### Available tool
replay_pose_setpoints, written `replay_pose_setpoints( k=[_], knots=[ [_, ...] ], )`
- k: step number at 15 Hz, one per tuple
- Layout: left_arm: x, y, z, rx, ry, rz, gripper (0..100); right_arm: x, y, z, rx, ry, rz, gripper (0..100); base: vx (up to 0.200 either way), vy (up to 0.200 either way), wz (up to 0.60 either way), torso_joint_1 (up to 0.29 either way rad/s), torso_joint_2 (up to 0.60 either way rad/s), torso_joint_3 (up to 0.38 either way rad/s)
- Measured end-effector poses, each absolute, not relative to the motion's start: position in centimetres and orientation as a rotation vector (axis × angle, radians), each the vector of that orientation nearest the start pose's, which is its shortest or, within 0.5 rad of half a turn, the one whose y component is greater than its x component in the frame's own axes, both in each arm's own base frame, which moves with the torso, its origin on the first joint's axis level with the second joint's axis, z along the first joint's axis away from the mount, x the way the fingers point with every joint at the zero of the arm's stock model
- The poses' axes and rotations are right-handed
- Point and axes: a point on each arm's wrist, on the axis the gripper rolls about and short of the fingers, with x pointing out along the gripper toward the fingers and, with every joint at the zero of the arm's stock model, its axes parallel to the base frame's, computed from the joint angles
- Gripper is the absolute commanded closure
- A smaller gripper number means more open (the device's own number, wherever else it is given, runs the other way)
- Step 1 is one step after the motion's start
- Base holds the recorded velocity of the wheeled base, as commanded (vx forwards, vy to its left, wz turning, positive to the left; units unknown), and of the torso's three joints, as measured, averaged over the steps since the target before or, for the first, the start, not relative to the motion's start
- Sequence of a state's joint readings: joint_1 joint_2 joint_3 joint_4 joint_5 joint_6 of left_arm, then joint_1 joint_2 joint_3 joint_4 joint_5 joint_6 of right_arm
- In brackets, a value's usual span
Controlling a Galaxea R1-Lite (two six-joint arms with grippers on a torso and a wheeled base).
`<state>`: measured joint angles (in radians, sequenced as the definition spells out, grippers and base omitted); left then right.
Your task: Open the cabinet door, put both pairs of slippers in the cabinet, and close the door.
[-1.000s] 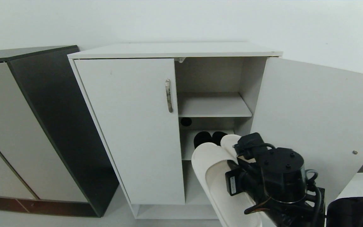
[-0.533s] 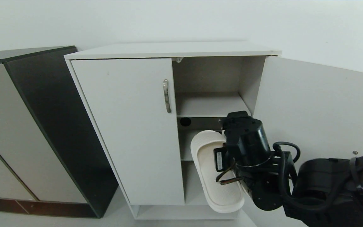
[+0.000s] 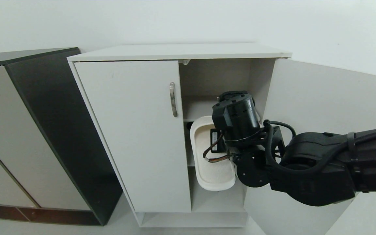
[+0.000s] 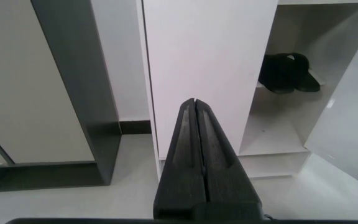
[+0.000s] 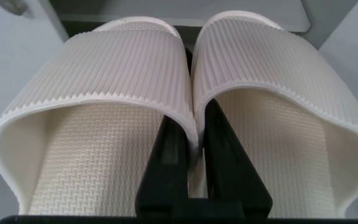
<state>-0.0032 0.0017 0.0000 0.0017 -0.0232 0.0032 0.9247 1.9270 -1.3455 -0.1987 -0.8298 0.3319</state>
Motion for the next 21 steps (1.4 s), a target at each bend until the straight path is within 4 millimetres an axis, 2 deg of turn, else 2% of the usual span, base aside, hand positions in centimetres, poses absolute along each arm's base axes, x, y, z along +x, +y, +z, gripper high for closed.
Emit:
replay_pose_setpoints(
  k=[5,18,21],
  knots=[
    [-2.3,0.0,7.5,0.003,0.003,-0.026,100,24.6,29.4,21.0,0.028,0.258,0.044,100,0.000,0.000,0.00,0.000,0.00,0.000],
    [-2.3,0.0,7.5,0.005,0.004,-0.028,100,25.1,29.2,20.9,0.010,0.258,0.033,100,0.200,0.000,0.00,0.004,0.00,0.004],
    [-2.3,0.0,7.5,0.004,0.003,-0.028,100,25.5,28.8,20.8,0.011,0.260,0.024,100,0.000,0.000,0.00,0.000,0.00,0.000]
  ],
)
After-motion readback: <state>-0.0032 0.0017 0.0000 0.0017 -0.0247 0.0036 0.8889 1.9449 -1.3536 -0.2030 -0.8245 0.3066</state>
